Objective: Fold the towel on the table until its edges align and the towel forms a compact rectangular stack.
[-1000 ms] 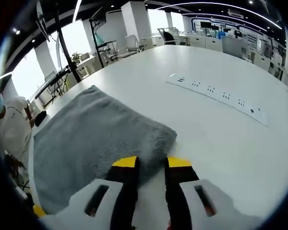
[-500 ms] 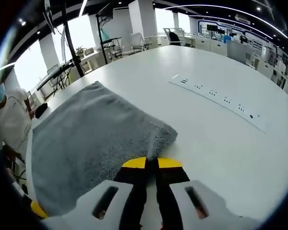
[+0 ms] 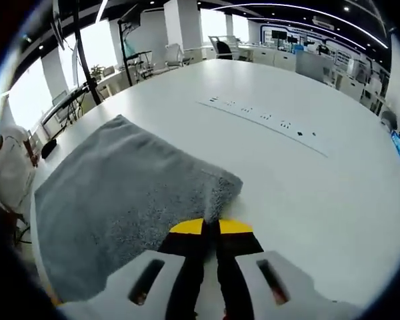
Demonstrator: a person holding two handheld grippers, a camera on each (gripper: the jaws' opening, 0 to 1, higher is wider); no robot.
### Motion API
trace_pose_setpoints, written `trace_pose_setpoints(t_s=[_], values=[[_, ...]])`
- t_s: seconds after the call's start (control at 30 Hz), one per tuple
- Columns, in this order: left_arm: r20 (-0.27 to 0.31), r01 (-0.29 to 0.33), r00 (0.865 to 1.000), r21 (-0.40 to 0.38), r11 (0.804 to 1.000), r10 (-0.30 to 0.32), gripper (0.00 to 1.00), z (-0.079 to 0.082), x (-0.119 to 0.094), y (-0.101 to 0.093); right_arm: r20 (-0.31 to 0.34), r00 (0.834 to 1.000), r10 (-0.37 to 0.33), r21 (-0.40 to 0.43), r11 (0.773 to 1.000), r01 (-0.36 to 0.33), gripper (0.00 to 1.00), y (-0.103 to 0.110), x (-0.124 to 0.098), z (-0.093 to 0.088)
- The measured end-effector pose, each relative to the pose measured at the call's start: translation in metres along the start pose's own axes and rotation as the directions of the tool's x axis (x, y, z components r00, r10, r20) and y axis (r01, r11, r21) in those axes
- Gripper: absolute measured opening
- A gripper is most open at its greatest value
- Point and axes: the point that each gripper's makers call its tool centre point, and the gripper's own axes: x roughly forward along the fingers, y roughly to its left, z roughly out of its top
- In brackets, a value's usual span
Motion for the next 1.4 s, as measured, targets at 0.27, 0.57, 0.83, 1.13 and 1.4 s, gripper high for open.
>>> trace_pose_setpoints(t_s=[0.27, 0.57, 0.83, 1.13, 1.4], values=[[0.041, 0.064, 0.997, 0.064, 0.996, -0.067, 0.06, 0.038, 0.026, -0.025, -0.018, 0.998, -0.067, 0.043, 0.997, 0.068, 0.04, -0.039, -0.030, -0.033], [0.077, 0.088, 0.993, 0.066, 0.994, -0.093, 0.06, 0.059, 0.033, -0.033, -0.013, 0.994, -0.106, 0.076, 0.991, 0.107, 0.03, -0.062, -0.052, -0.051], [0.151, 0.068, 0.986, -0.021, 0.997, -0.064, 0.05, 0.069, 0.021, -0.028, 0.013, 0.994, -0.111, 0.110, 0.988, 0.109, 0.01, -0.062, -0.055, -0.043], [0.227, 0.032, 0.974, -0.075, 0.997, -0.014, 0.05, 0.079, 0.000, -0.021, 0.075, 0.991, -0.113, 0.207, 0.974, 0.095, 0.01, -0.059, -0.067, -0.024], [0.281, -0.018, 0.958, -0.116, 0.993, 0.050, 0.05, 0.087, -0.029, -0.009, 0.116, 0.987, -0.112, 0.209, 0.974, 0.086, 0.01, -0.050, -0.080, -0.003]])
